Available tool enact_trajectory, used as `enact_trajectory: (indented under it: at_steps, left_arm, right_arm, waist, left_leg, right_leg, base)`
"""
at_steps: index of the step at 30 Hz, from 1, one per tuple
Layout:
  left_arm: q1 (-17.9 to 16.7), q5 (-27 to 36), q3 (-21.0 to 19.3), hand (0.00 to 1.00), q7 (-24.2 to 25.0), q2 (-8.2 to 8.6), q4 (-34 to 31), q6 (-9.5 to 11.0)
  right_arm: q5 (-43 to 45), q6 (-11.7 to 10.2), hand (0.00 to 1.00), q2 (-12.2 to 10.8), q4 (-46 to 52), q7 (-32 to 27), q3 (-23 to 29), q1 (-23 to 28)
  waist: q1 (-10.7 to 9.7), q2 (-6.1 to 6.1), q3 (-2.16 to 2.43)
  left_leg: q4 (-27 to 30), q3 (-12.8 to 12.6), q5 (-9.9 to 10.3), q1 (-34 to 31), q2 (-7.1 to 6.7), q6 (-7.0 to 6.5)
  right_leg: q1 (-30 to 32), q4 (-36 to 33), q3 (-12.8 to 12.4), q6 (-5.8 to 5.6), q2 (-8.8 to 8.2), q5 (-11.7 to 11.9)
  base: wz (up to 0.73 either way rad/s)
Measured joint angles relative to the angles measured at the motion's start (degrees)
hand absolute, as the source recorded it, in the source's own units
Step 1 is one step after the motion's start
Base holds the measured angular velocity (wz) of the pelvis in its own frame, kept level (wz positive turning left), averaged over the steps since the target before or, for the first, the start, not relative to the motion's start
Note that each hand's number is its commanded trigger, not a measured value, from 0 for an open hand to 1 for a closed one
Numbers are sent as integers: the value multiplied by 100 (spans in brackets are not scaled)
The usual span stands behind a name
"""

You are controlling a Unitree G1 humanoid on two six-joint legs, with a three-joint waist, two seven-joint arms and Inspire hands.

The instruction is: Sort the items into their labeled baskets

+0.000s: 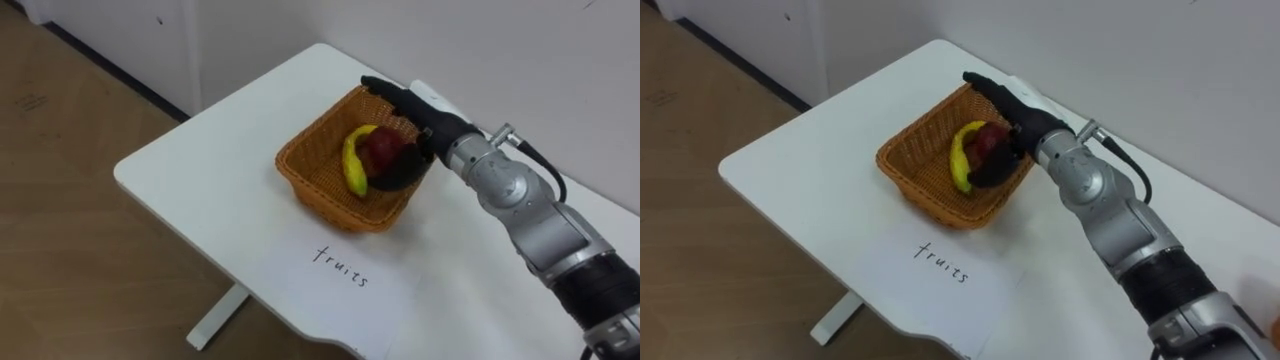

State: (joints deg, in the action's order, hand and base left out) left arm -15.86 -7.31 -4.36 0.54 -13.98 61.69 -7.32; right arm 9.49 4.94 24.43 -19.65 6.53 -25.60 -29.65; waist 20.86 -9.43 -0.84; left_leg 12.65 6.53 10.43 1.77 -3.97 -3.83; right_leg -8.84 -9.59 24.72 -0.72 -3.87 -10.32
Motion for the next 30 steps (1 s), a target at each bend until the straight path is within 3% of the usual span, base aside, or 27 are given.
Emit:
enact_trajectory:
  at_steps: [6,9,13,18,21,30]
  left_arm:
    - [0,-90,-206,0,34,1,-12,21]
    - [-6,-141,-356,0,6,13,-35,14]
    - [-1,-134,-397,0,-129,5,-95,16]
    - [-13,-216,-398,0,-105,23,-100,17]
    - [-7,-216,-391,0,-103,120,-101,20]
    - [63,-188,-322,0,-124,132,-58,29]
  right_arm:
    - [14,-11,0,21,561,-24,379,0]
    - [-30,-28,0,79,840,-114,741,0]
    - [-114,-33,0,188,941,-353,1132,2]
    - [-114,-40,0,277,1285,-528,1514,2]
    - [-39,-43,0,298,1424,-660,1846,1]
    - [2,-63,0,488,1665,-834,2081,27]
  waist:
    - [-227,3,6]
    - [-342,36,64]
    - [-547,104,97]
    - [-871,224,98]
    - [-1088,359,96]
    - [-1421,406,104]
  left_leg:
    - [11,-26,1,-9,4,1]
    - [10,-72,2,-1,5,-1]
    - [2,-108,6,79,7,-9]
    - [15,-212,6,112,27,-9]
    - [6,-277,12,189,38,-19]
    - [22,-477,49,268,86,-26]
  right_leg:
    - [13,-1,-54,0,1,0]
    - [26,-8,-95,0,-1,0]
    - [-38,-19,-164,-2,-4,1]
    - [-23,-30,-288,0,-1,2]
    - [-23,-120,-372,0,-9,2]
    - [-23,-167,-578,1,11,2]
  base:
    - [-1]
    - [-7]
    - [-5]
    - [-12]
    - [-12]
    - [-12]
